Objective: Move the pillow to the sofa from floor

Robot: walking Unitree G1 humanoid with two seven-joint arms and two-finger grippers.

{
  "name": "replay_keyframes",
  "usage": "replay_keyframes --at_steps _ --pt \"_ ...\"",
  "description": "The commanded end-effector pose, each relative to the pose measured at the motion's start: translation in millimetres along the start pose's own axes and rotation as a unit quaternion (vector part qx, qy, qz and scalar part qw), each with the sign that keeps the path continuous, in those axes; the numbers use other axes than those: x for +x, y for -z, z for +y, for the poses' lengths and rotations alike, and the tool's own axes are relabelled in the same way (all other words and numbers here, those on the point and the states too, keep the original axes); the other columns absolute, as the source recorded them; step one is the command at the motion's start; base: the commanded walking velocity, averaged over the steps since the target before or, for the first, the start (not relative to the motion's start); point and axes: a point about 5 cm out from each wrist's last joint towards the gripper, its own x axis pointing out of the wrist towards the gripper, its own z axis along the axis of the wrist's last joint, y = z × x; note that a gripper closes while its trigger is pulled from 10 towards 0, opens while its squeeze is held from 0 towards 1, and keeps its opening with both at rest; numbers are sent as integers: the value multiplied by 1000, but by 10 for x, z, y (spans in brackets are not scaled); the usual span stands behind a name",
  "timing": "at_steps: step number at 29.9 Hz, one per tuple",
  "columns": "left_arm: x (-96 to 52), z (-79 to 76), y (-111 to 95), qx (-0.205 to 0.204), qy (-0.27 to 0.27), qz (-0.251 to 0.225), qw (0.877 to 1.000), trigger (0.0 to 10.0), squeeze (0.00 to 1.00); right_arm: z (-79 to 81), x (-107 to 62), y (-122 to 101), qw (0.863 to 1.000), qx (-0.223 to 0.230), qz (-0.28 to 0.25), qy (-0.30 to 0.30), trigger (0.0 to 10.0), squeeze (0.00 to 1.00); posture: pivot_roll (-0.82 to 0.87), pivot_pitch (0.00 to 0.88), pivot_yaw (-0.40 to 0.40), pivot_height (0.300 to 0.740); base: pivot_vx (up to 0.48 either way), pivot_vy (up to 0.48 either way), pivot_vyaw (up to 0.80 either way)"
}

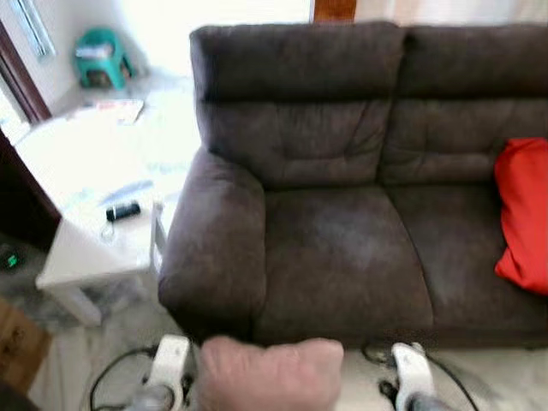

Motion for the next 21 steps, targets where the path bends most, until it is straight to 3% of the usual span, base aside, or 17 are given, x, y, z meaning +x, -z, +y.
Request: replay_keyframes --at_steps 1,13,21 --pt "2 -45 9 7 4 3 1000 10000 0 -78 -20 54 1000 2 9 11 10000 0 -49 22 -3 740 0 0 0" --pt "3 -65 2 -2 -6 -1 1000 10000 0 -114 -27 40 1000 16 -3 24 10000 0 -43 23 -17 740 0 0 0" --pt "-25 -7 -86 -24 -66 -78 995 10000 0 -125 -37 -30 997 31 -58 40 10000 0 -25 27 -18 740 0 0 0"
